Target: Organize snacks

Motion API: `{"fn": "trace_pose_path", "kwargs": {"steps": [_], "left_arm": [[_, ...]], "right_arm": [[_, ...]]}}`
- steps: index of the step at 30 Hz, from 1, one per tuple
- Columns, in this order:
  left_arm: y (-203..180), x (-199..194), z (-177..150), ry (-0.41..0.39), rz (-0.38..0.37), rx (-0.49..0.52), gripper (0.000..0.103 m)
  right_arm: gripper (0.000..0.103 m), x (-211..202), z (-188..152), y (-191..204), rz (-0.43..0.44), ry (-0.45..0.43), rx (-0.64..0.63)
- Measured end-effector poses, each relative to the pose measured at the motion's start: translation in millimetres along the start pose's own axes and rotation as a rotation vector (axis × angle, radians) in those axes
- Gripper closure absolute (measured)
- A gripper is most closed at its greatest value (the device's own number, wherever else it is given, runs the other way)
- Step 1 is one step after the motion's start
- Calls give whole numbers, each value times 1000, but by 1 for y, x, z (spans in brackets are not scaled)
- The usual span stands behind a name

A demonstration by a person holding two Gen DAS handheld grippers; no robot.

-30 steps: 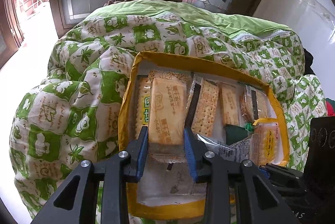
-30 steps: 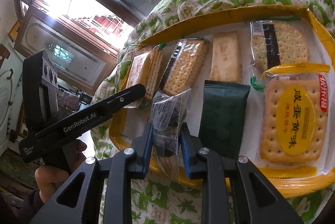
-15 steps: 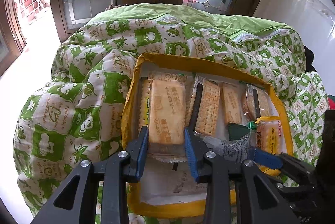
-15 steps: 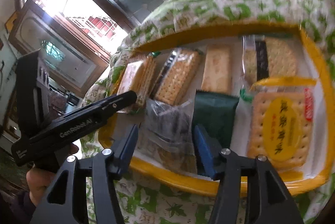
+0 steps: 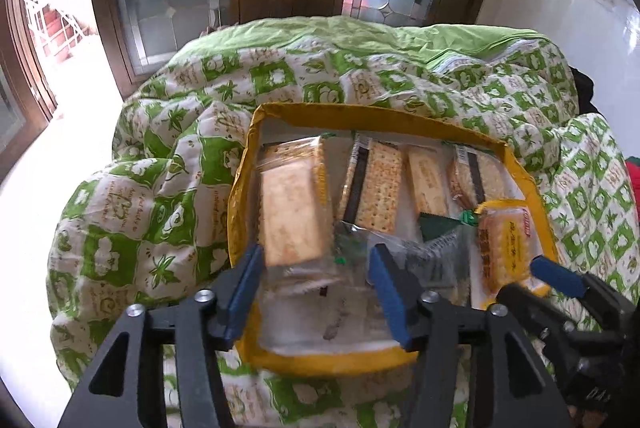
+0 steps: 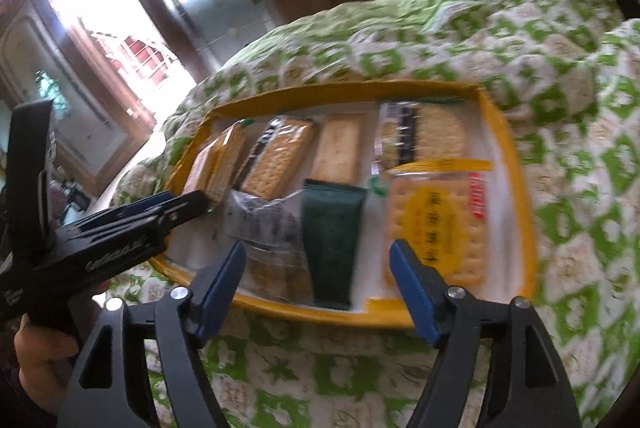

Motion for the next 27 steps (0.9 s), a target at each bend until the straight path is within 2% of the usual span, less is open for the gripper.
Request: {"fn": "trace_pose_path", "kwargs": {"steps": [2, 7, 13, 16, 18, 20, 22, 25, 27], "left_arm": [[-1, -9, -3, -16, 9, 8, 40], [-7, -32, -15, -56, 18, 36, 31], [-12, -61, -30, -104, 16, 52, 14], [-12, -74, -37, -119, 7, 36, 6], [-10, -83, -41, -132, 5, 17, 1], [-8, -91, -46, -141, -15, -1, 1], [-5, -97, -51, -145, -8, -16, 1], [-1, -107, -59, -158, 12, -22, 1], [1, -111, -63, -162, 23, -17, 1]], "right_arm": [[20, -12, -1, -3, -24, -24, 10], [17, -32, -10, -7, -63, -46, 26], [15, -48, -24, -11, -93, -44, 43], [8, -56, -32, -12, -110, -48, 44], [7, -62, -36, -12, -114, -52, 45], [7, -68, -42, -11, -123, -52, 44], [7, -74, -50, -10, -133, -50, 39], [0, -80, -59, -8, -139, -37, 38], [0, -85, -66, -6, -138, -38, 39]]}}
Point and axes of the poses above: each gripper's, at about its wrist camera, not at the fingertips, and x roughly the way its jaws point, y to its left, z to its top, the point moved 8 cm from there along x, roughly the way its jaws point, and after that the axes turned 15 degrees about z, right-handed, at the moved point
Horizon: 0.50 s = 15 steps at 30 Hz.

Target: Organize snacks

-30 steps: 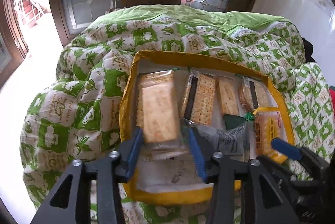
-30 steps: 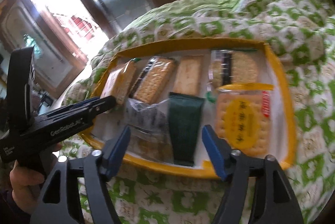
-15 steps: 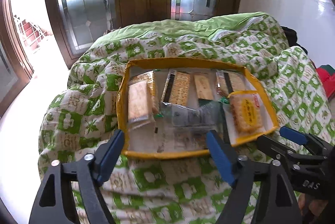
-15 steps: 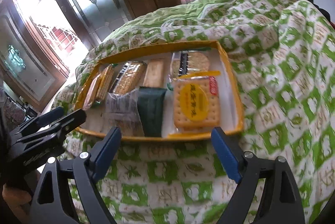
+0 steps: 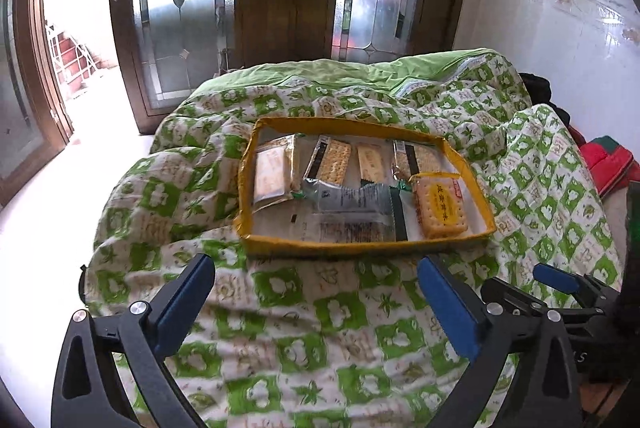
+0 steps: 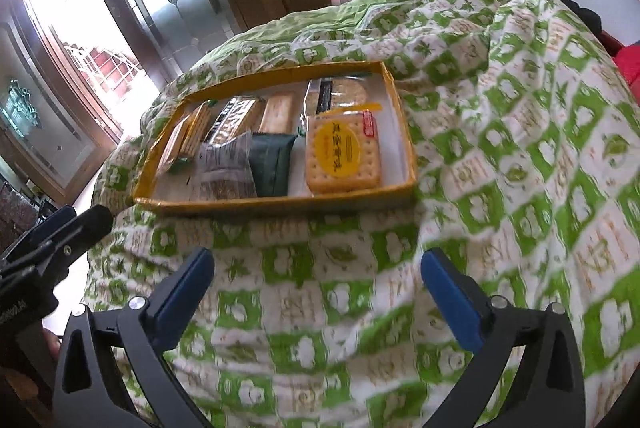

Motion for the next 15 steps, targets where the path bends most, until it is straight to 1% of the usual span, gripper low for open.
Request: {"fn": "trace_pose_path", "kwargs": {"steps": [2, 6, 10, 11, 15], "left_arm": [[3, -7, -4, -9, 19, 4, 1], [7, -19, -13, -11, 26, 10, 1], [15, -32, -22, -23, 69, 14, 1], [16, -34, -25, -21, 72, 14, 1], [17, -46, -37, -22, 46, 11, 1]], "right_arm": [[0, -5, -7, 2, 0, 2, -4], [0, -14, -19, 8, -10, 6, -22], [0, -24, -27, 12, -17, -5, -27], [0, -26, -28, 13, -18, -10, -27], [0, -36, -33, 15, -30, -27, -26]]}}
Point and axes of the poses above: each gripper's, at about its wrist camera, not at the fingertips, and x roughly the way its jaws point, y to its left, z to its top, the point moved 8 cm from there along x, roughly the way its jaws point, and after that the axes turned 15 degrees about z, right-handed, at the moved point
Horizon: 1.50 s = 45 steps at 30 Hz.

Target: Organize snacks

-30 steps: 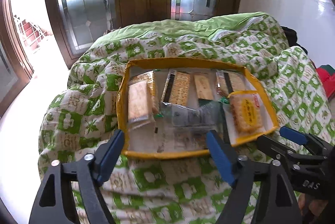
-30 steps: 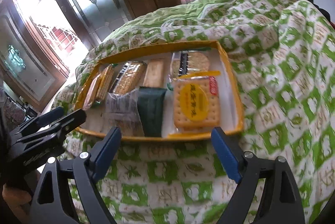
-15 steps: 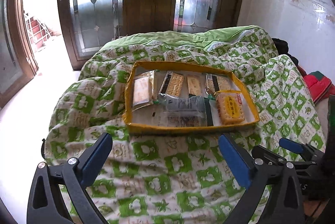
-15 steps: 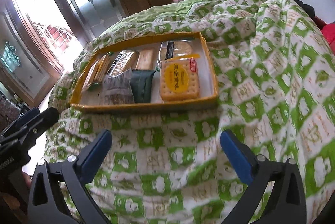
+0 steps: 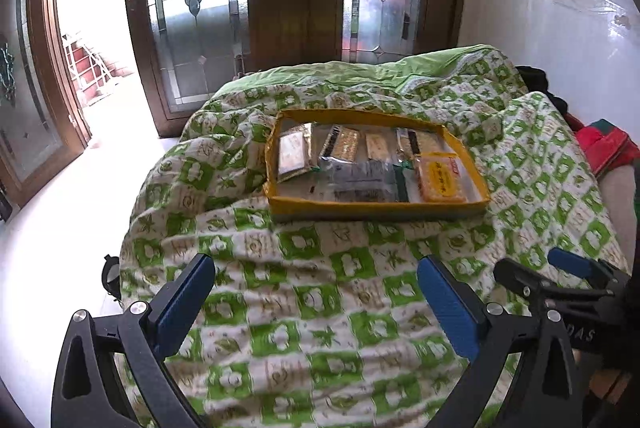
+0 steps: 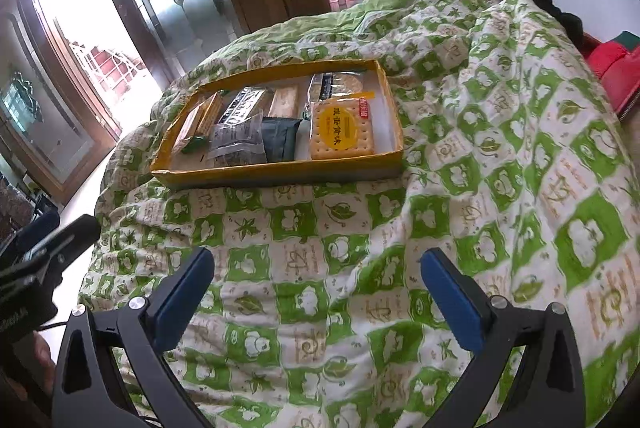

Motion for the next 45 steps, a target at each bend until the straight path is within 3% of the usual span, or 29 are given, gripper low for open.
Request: {"fn": "trace_pose_path", "kwargs": {"steps": [14, 23, 45], "left_arm": [[5, -22, -23, 4, 20, 25, 1], [5, -32, -15, -14, 27, 38, 1], [1, -43, -6, -30, 20, 46, 1]], "right_arm": [[0, -31, -4, 21, 1, -47, -39], [0, -54, 8, 37, -5, -96, -66], [0, -66, 11, 46, -6, -108, -75]]}}
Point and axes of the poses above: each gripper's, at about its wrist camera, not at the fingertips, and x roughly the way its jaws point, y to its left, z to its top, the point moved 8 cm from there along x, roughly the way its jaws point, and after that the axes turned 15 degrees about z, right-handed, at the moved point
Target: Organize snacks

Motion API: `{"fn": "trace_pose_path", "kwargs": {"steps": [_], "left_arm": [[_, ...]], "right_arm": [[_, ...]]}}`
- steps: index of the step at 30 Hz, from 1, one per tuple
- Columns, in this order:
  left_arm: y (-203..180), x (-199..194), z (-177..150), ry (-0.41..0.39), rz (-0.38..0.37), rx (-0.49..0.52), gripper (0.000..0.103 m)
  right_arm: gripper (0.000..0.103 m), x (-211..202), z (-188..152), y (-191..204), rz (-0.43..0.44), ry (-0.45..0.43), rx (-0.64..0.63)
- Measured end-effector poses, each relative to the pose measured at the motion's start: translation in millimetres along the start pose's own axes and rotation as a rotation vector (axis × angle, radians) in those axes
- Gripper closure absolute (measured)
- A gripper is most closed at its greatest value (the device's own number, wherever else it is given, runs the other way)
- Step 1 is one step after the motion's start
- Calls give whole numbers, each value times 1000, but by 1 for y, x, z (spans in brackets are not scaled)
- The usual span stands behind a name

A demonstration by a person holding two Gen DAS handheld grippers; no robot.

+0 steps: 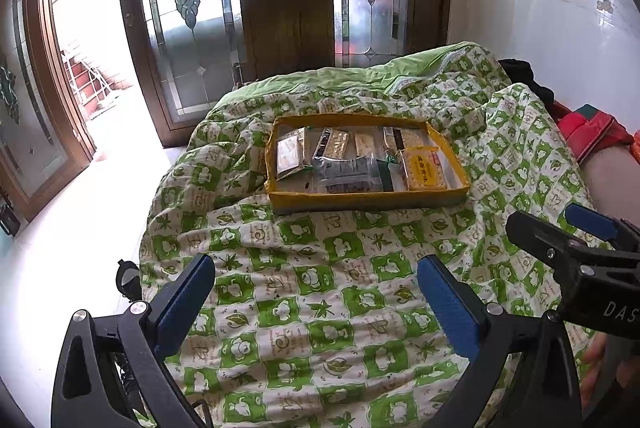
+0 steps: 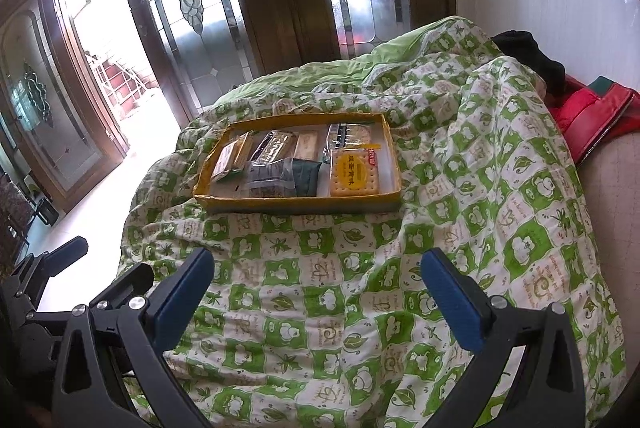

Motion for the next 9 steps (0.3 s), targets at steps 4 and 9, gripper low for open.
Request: {"fn": "trace_pose_path", "kwargs": {"steps": [4, 9], "left_arm": [[-1, 0, -1, -4, -5, 4, 1], [6, 22, -22, 21, 60, 28, 1]], "right_arm": [[0, 1, 0, -1, -3, 3, 2], [0, 17, -16, -6, -4, 54, 30]]}}
Point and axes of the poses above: each gripper's, at about its wrist camera, not at the fingertips, and x roughly the way its jaws point, y to its left, z to its top, the point moved 8 cm from there along x, roughly the way its jaws point, and after that the axes turned 15 degrees about z, right-handed, at the moved point
